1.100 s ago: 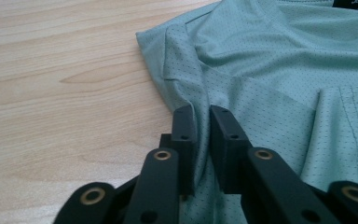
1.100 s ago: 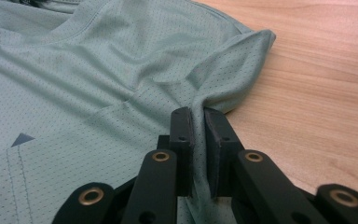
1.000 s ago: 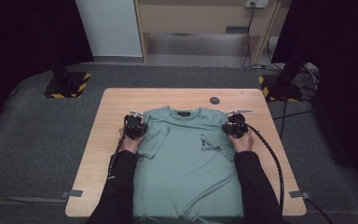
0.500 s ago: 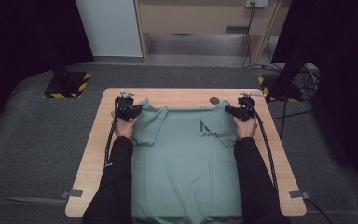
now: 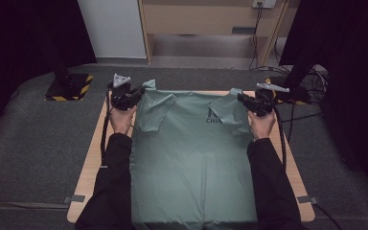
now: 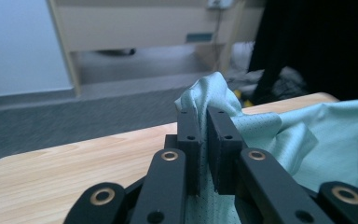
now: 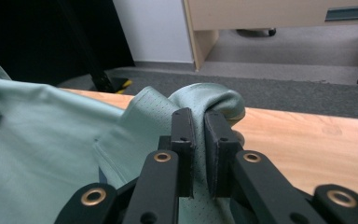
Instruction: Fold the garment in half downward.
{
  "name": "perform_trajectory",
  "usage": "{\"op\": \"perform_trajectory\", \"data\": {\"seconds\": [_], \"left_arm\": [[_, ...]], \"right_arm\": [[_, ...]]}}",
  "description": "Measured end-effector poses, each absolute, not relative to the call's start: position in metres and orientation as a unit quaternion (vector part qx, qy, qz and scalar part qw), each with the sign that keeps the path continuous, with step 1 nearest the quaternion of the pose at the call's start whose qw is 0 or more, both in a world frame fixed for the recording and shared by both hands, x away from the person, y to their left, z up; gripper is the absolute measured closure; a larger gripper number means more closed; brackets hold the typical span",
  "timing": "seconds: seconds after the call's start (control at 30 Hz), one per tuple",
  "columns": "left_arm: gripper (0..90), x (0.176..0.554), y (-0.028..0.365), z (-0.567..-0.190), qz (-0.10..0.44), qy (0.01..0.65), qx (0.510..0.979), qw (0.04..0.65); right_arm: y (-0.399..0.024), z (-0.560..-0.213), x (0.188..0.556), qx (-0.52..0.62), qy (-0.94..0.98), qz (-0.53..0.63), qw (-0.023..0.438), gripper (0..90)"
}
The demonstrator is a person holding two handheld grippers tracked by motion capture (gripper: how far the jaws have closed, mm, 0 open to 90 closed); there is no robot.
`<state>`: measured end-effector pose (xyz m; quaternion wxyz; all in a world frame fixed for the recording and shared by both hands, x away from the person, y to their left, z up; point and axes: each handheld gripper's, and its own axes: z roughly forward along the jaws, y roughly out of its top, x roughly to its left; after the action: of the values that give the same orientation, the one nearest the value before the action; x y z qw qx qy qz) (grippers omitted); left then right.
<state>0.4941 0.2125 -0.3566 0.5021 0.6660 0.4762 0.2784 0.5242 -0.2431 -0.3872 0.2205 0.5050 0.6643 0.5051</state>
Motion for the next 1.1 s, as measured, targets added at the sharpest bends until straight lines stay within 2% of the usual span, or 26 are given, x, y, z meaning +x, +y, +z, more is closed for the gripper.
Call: {"op": "perform_trajectory", "data": {"seconds": [0.13,0.33,0.53,0.7,0.8,0.97,1.1], "left_arm": [[84.6,0.462,0.212,-0.358,0.27,0.453,0.667,0.527],[84.5,0.41,0.202,-0.369,0.271,0.421,0.698,0.512],[84.4,0.363,0.211,-0.383,0.25,0.416,0.71,0.511],[84.4,0.337,0.218,-0.403,0.21,0.426,0.706,0.525],[84.3,0.323,0.212,-0.414,0.196,0.416,0.72,0.519],[84.1,0.298,0.201,-0.426,0.184,0.395,0.743,0.507],[84.1,0.284,0.203,-0.438,0.183,0.402,0.749,0.494]], "right_arm": [[-0.257,-0.391,0.498,0.495,0.674,0.51,0.202,83.8],[-0.257,-0.388,0.448,0.46,0.699,0.513,0.19,83.7],[-0.258,-0.391,0.401,0.433,0.716,0.519,0.175,83.6],[-0.266,-0.405,0.371,0.431,0.72,0.519,0.164,83.4],[-0.268,-0.417,0.355,0.429,0.726,0.515,0.154,83.2],[-0.27,-0.434,0.33,0.42,0.733,0.517,0.139,82.8],[-0.273,-0.447,0.314,0.419,0.74,0.512,0.122,82.3]]}}
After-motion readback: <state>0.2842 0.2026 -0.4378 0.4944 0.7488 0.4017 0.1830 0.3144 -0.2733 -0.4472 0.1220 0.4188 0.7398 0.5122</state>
